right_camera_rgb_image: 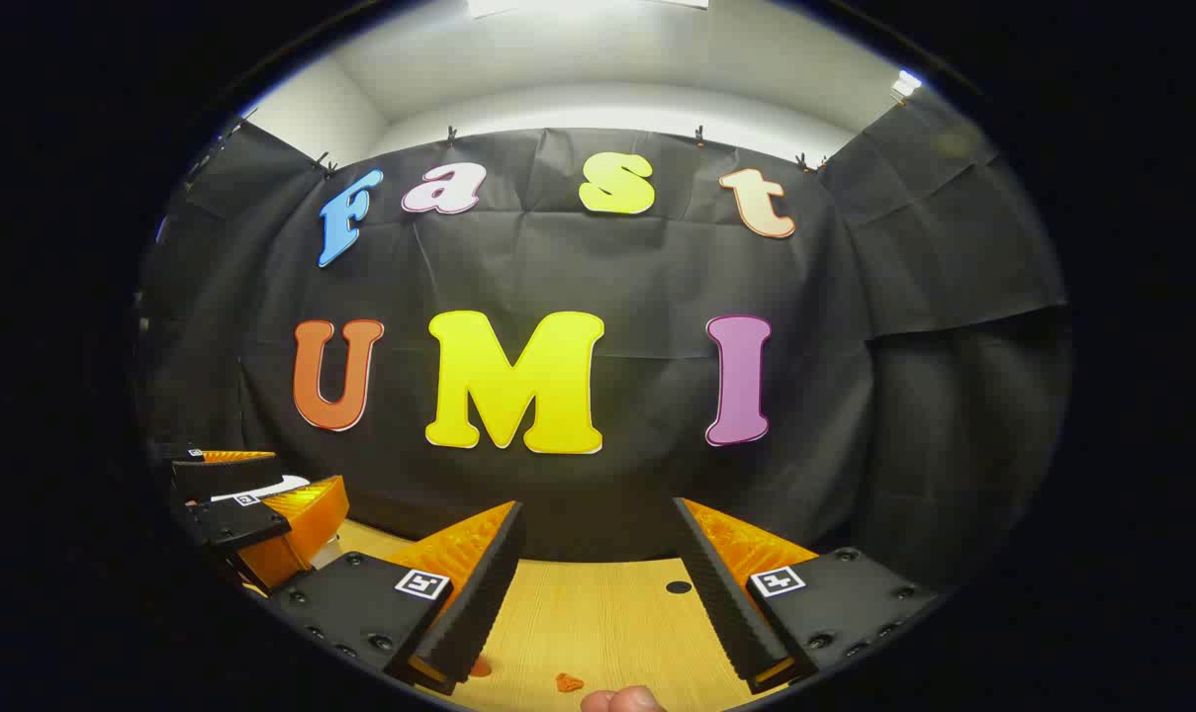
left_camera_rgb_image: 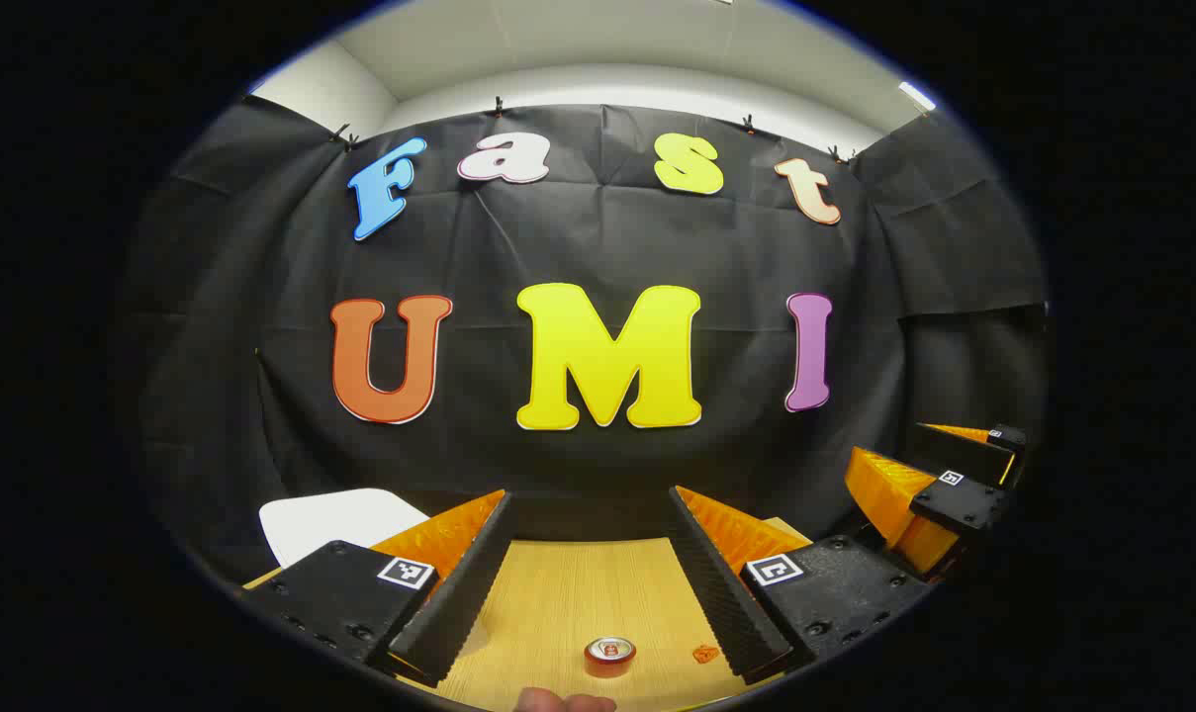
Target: Press the lid of the desktop garbage bin to open it, pick up the crumpled paper on the desktop and throw it into the bin, then pick up the pop can on the desktop and drop it into the bin, and finally close the garbage bin lid.
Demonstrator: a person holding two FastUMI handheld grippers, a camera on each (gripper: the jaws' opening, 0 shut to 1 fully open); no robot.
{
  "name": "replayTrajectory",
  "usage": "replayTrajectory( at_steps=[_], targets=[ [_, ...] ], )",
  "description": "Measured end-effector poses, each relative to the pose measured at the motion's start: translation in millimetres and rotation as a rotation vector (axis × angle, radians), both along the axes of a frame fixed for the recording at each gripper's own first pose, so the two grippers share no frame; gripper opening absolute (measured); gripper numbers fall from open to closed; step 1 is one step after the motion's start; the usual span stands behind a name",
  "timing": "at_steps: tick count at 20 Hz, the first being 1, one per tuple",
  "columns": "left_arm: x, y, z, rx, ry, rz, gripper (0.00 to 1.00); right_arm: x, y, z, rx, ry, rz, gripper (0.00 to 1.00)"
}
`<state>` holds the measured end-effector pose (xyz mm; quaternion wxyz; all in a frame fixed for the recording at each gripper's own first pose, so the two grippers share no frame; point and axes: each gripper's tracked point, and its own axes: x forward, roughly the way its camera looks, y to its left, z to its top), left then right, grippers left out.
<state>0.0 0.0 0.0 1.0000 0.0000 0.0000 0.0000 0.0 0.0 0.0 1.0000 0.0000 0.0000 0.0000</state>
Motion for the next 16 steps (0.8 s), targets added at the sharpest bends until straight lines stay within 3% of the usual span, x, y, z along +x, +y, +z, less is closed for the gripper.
replayTrajectory(
  at_steps=[16],
  targets=[
    [0, -1, -2, 0.008, -0.008, 0.010, 0.98, -2, -12, 0, 0.005, -0.002, -0.008, 0.93]
  ],
)
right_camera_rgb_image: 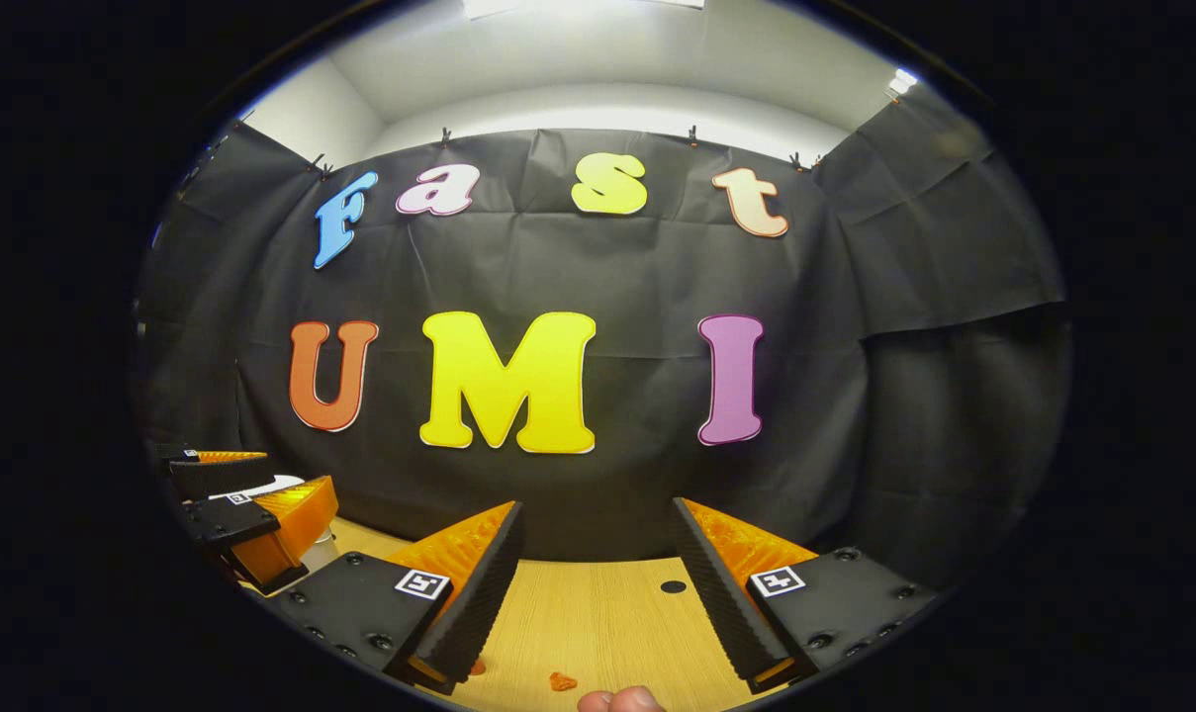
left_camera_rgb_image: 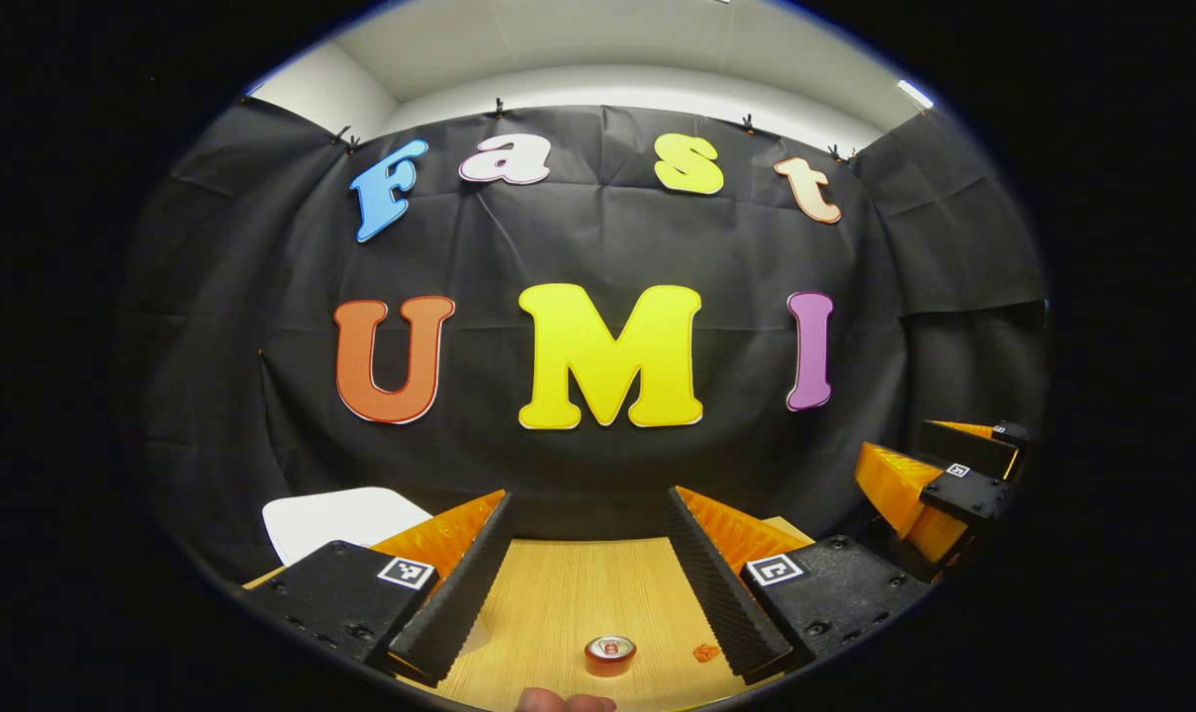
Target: Press the lid of the desktop garbage bin to open it, pick up the crumpled paper on the desktop and throw it into the bin, then pick up the pop can on the desktop and drop it into the bin, and finally close the garbage bin lid.
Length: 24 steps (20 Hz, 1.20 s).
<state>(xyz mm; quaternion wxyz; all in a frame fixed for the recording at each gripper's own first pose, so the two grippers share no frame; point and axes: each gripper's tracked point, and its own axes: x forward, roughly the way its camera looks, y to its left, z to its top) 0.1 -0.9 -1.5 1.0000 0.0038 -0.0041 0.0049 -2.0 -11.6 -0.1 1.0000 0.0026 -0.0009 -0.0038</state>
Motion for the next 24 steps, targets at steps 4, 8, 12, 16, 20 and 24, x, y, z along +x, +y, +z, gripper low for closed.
replayTrajectory(
  at_steps=[4, 8, 12, 16, 20, 24],
  targets=[
    [-2, -1, 3, 0.008, -0.008, 0.005, 0.98, 2, -1, 0, 0.002, -0.001, 0.001, 0.93],
    [2, 7, 2, 0.001, -0.003, 0.026, 0.98, 3, -7, 0, 0.003, -0.001, -0.006, 0.93],
    [7, 30, 6, 0.007, -0.013, 0.093, 0.98, 4, -11, 2, -0.002, -0.002, -0.010, 0.93],
    [14, 59, 13, 0.029, -0.025, 0.180, 0.98, 4, -16, 3, -0.014, -0.004, -0.006, 0.93],
    [19, 91, 13, 0.037, -0.012, 0.285, 0.98, 6, -15, 2, -0.023, 0.004, 0.004, 0.93],
    [23, 124, 11, 0.053, 0.012, 0.396, 0.96, 7, -13, 4, -0.037, 0.002, 0.018, 0.93]
  ],
)
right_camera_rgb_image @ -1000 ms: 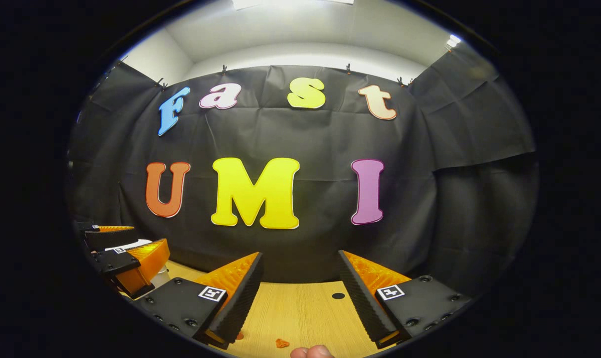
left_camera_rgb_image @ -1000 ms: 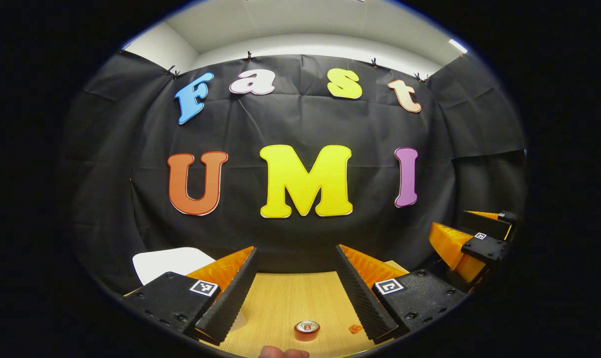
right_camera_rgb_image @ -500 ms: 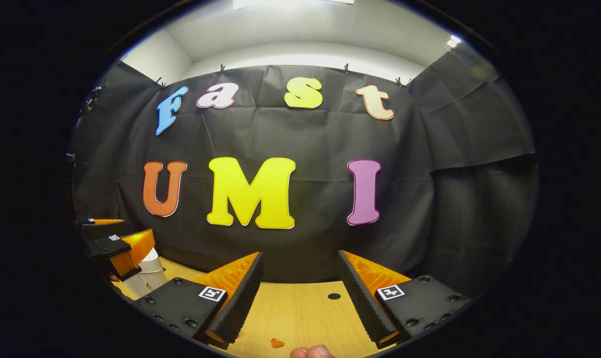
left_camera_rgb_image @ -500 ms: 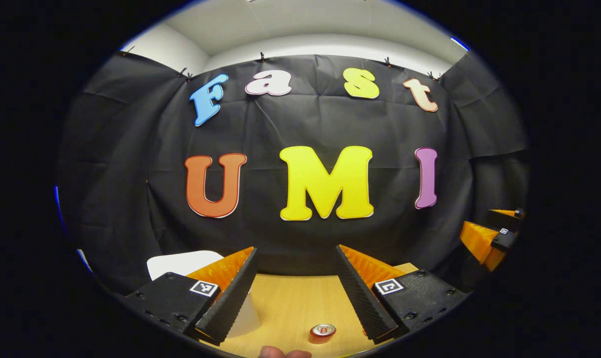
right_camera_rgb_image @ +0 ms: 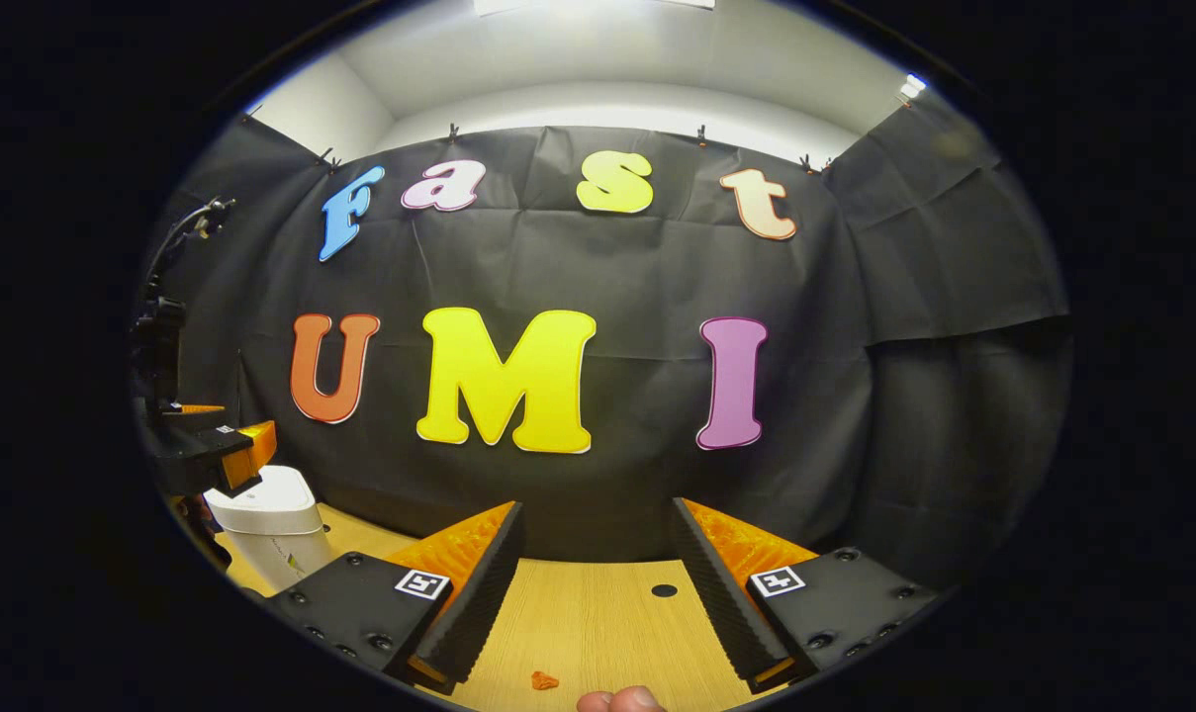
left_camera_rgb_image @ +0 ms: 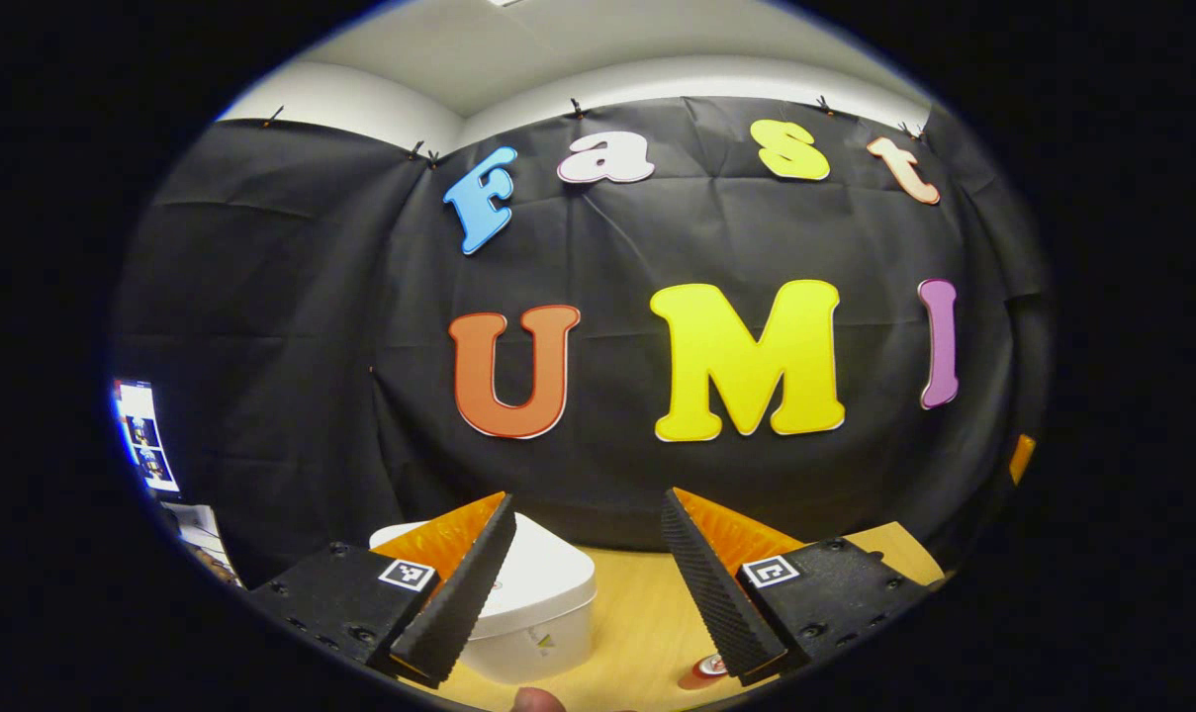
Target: Press the lid of the desktop garbage bin to open it, pick up the crumpled paper on the desktop and throw it into the bin, then pick up the pop can on the desktop and drop it into the bin, and finally close the garbage bin lid.
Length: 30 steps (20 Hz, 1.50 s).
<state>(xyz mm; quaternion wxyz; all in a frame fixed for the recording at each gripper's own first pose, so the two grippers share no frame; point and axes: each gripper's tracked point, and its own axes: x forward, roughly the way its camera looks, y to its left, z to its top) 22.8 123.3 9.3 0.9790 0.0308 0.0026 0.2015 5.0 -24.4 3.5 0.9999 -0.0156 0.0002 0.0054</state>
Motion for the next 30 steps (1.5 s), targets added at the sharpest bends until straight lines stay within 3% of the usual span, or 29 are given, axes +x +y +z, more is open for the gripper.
replayTrajectory(
  at_steps=[2, 11, 18, 19, 20, 24, 26, 30],
  targets=[
    [2, 13, -2, 0.005, 0.014, 0.043, 0.89, 1, 0, 1, -0.006, -0.003, 0.003, 0.93],
    [10, 59, -29, -0.023, 0.075, 0.175, 0.79, 5, -2, 1, -0.033, 0.005, 0.005, 0.94],
    [17, 79, -49, -0.054, 0.108, 0.236, 0.46, 9, -5, -4, -0.050, 0.020, -0.006, 0.93],
    [17, 82, -53, -0.065, 0.115, 0.247, 0.48, 9, -6, -4, -0.054, 0.019, -0.007, 0.93],
    [17, 84, -58, -0.075, 0.128, 0.258, 0.34, 9, -6, -4, -0.059, 0.020, -0.007, 0.93],
    [16, 92, -81, -0.131, 0.181, 0.289, 0.14, 9, -7, -7, -0.070, 0.027, -0.010, 0.93],
    [16, 95, -92, -0.158, 0.204, 0.296, 0.07, 9, -7, -7, -0.072, 0.030, -0.011, 0.93],
    [18, 96, -107, -0.197, 0.236, 0.294, 0.03, 9, -5, -9, -0.078, 0.032, -0.009, 0.93]
  ],
)
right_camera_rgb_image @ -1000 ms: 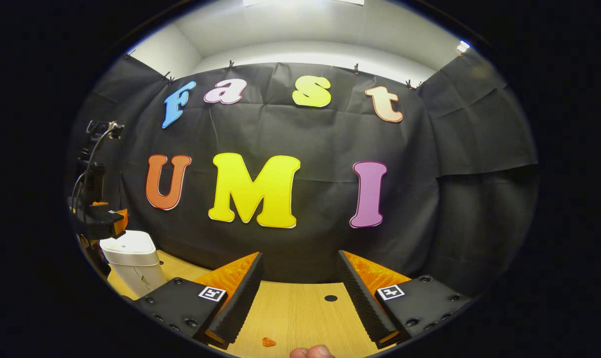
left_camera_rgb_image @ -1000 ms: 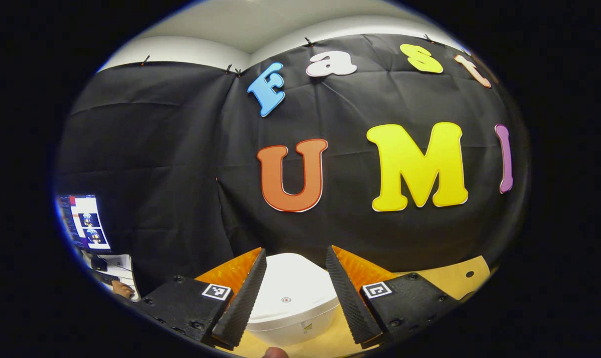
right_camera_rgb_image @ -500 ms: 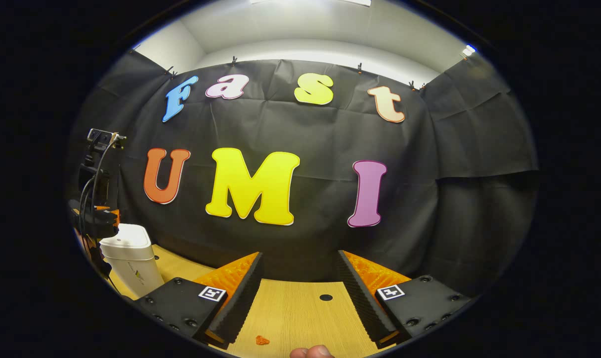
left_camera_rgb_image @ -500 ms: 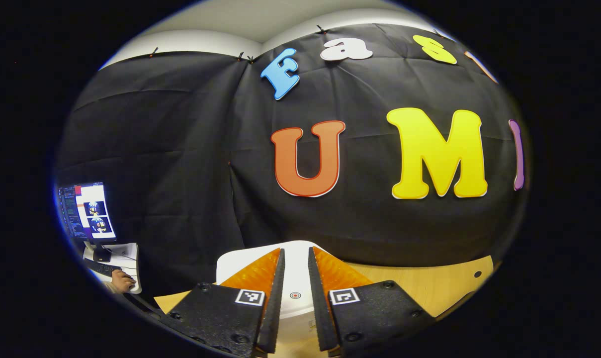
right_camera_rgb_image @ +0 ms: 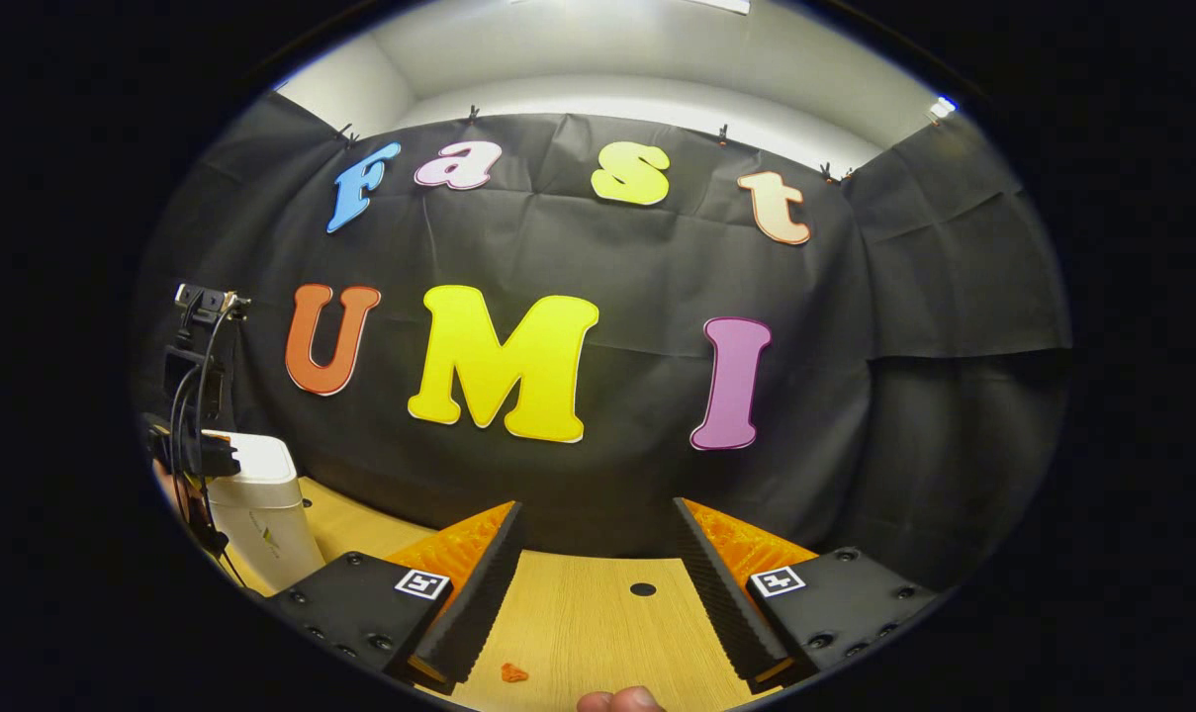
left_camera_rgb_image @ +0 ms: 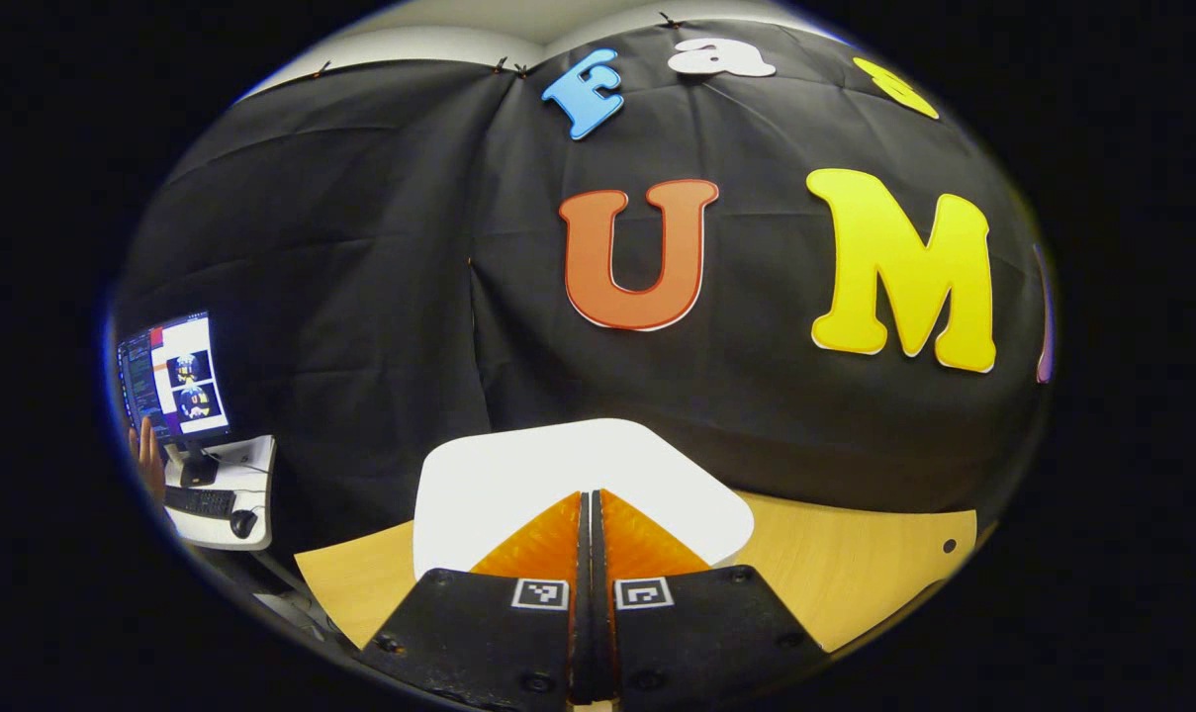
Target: Press the lid of the desktop garbage bin to open it, pick up the crumpled paper on the desktop and throw it into the bin, then pick up the pop can on the desktop and drop it into the bin, and finally close the garbage bin lid.
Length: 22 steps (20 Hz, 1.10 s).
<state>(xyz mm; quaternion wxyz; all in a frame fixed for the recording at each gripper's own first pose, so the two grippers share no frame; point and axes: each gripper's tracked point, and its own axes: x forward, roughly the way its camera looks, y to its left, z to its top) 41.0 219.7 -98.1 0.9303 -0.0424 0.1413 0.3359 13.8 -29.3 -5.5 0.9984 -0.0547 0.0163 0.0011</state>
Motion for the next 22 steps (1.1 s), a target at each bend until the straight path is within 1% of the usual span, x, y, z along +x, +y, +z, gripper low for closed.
replayTrajectory(
  at_steps=[2, 3, 6, 9, 11, 12, 13, 15, 17, 18, 19, 22],
  targets=[
    [1, 0, -7, -0.014, 0.009, -0.005, 0.03, 0, 2, -2, 0.000, 0.004, 0.001, 0.94],
    [0, 0, -12, -0.030, 0.017, -0.005, 0.03, 1, 2, -4, 0.000, 0.006, 0.001, 0.93],
    [0, -3, -16, -0.032, 0.014, 0.000, 0.03, 1, 3, -4, 0.000, 0.005, 0.003, 0.93],
    [-1, -2, -18, -0.004, 0.021, -0.004, 0.03, -1, 4, -7, 0.003, 0.009, 0.004, 0.93],
    [0, -2, -19, -0.009, 0.015, -0.006, 0.03, -3, 6, -9, 0.004, 0.014, 0.007, 0.93],
    [0, -3, -20, -0.010, 0.016, -0.007, 0.08, -4, 6, -8, 0.000, 0.013, 0.008, 0.93],
    [0, -3, -16, 0.004, 0.016, -0.011, 0.03, -4, 5, -7, -0.003, 0.009, 0.008, 0.93],
    [1, -2, -6, 0.029, -0.015, -0.021, 0.03, -4, 3, -6, -0.002, 0.005, 0.005, 0.94],
    [3, -6, -3, -0.013, -0.038, -0.040, 0.02, -5, 1, -3, 0.003, 0.002, 0.001, 0.93],
    [3, -6, 3, -0.011, -0.048, -0.044, 0.03, -4, 0, 0, 0.009, -0.004, -0.002, 0.93],
    [3, -5, 14, 0.004, -0.065, -0.047, 0.03, -5, 0, 2, 0.015, -0.008, -0.003, 0.94],
    [0, -12, 58, 0.087, -0.149, -0.069, 0.03, -7, 1, 3, 0.020, -0.016, -0.001, 0.94]
  ],
)
